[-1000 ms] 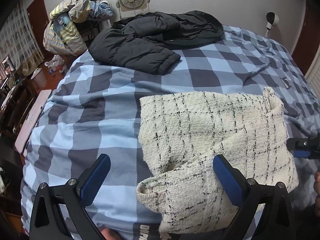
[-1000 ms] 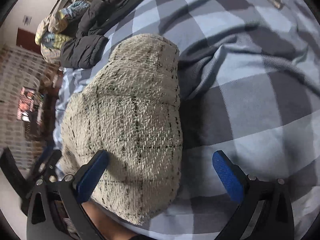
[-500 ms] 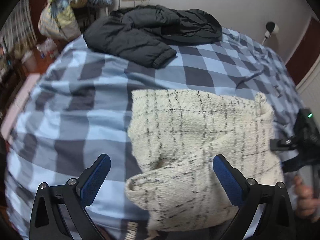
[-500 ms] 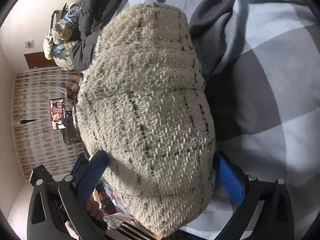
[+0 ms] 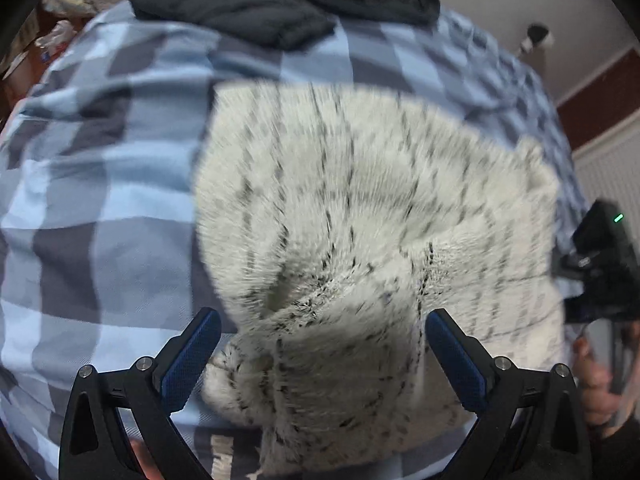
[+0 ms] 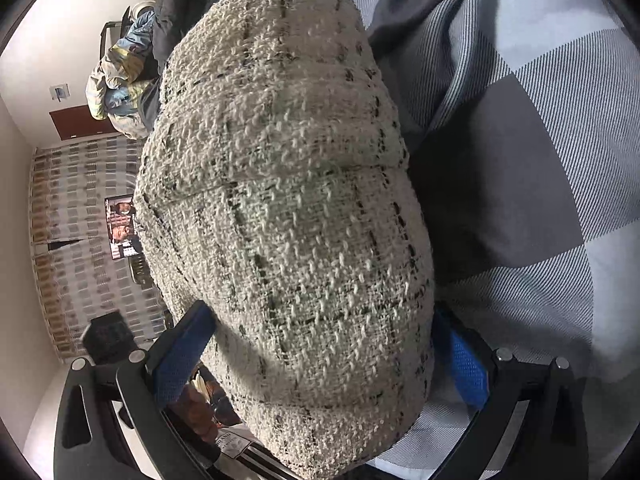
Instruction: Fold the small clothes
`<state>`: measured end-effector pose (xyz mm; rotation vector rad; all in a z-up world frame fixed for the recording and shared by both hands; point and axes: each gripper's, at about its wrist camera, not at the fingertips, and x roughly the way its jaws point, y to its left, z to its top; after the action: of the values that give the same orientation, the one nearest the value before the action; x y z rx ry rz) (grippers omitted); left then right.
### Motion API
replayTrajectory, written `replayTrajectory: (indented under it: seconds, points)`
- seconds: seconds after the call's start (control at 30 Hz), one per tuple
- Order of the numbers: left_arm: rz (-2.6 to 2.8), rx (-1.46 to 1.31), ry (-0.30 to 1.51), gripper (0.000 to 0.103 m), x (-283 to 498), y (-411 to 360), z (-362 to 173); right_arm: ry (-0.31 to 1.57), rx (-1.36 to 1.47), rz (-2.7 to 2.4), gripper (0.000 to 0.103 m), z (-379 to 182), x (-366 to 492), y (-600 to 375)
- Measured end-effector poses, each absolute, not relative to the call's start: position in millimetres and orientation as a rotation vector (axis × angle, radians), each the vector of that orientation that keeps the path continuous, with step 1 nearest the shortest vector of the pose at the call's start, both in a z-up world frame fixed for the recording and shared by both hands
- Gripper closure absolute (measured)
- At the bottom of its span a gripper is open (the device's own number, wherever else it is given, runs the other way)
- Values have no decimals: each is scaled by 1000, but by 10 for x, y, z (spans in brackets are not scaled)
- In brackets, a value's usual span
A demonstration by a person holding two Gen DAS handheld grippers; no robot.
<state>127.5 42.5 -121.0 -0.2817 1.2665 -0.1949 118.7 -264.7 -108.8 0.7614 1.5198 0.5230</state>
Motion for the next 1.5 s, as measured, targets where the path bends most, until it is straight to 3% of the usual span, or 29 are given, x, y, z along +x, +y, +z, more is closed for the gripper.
replayTrajectory:
  seconds: [0.27,0.47,0.57,1.27,1.5]
  points:
    - [-325,-572,1358,2,1374,559,-1652,1519,703,489,1,-1027,1276,-2504]
    - [-380,-660,1323,44,1342,616,-1611,1478,536,439,1,-756,1247,-2424]
    - [-370,-684,1313,51,1342,648,-1569,1456,457,419,1,-638,1174,-2401]
    - [-315,-566,1255,52,1358,517,-1465,1488,568,559,1,-1101,1351,-2274]
    - [-282,-465,1179,61,1261,370,-1110,1343,474,561,30,-648,1269,-2268]
